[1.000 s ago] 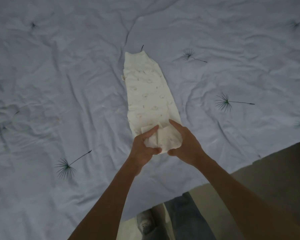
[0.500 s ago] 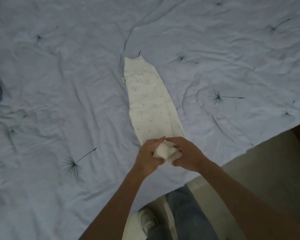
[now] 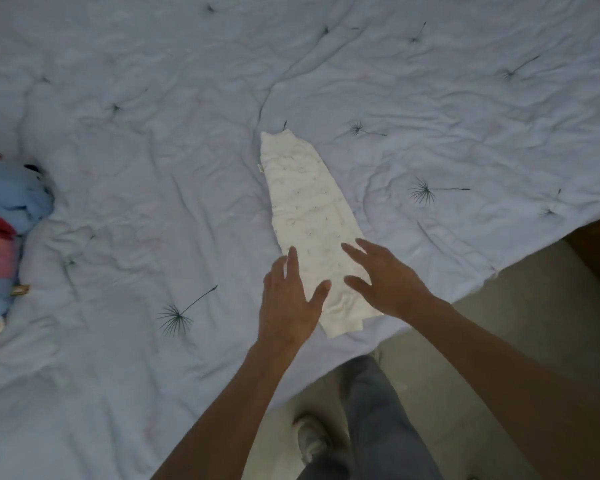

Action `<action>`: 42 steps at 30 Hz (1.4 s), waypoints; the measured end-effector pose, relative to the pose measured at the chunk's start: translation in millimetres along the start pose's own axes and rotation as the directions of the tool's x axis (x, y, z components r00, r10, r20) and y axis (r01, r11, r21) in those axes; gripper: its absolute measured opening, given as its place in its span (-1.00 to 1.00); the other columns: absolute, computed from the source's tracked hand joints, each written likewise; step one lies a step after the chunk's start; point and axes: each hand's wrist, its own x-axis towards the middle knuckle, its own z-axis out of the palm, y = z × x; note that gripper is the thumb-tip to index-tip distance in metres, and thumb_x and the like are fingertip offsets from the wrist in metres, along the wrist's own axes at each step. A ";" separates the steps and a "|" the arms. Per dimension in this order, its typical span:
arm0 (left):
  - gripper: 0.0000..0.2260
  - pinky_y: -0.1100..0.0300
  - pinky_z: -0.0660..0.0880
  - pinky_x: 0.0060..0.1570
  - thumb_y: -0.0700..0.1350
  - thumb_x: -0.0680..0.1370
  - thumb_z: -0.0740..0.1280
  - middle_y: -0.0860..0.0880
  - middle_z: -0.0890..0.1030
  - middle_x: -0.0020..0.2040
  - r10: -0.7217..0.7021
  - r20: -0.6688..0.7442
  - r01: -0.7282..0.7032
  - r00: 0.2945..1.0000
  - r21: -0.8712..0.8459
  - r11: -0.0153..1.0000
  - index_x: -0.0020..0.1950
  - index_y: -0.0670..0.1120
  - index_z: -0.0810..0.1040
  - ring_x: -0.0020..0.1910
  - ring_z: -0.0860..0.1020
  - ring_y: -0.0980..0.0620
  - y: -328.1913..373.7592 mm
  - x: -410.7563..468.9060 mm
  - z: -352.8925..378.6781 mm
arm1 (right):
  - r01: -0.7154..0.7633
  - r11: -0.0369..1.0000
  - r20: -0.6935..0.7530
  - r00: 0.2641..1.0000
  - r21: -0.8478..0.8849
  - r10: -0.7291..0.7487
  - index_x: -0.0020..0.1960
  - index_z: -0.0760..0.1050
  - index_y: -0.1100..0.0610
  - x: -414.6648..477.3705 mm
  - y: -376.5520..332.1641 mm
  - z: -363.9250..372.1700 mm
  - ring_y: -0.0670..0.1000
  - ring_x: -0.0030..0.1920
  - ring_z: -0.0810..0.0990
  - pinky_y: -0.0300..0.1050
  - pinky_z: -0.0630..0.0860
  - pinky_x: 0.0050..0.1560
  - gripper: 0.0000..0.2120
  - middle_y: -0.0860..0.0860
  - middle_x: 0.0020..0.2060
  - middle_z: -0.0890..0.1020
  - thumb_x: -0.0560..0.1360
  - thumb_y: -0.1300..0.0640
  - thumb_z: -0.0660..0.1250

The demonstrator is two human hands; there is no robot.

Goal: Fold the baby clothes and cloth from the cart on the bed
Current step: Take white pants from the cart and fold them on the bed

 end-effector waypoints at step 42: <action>-0.21 -0.31 0.04 0.66 0.24 0.68 0.20 -0.25 -0.03 0.74 -0.229 -0.225 0.313 0.947 0.494 0.811 0.76 -0.07 -0.07 0.72 -0.07 -0.34 103.3 89.2 13.5 | 0.403 0.808 -0.075 0.876 -0.430 -0.477 0.63 0.34 0.14 130.6 44.2 -135.9 0.22 0.62 0.31 0.14 0.37 0.57 -0.38 0.21 0.60 0.36 0.69 -0.18 0.27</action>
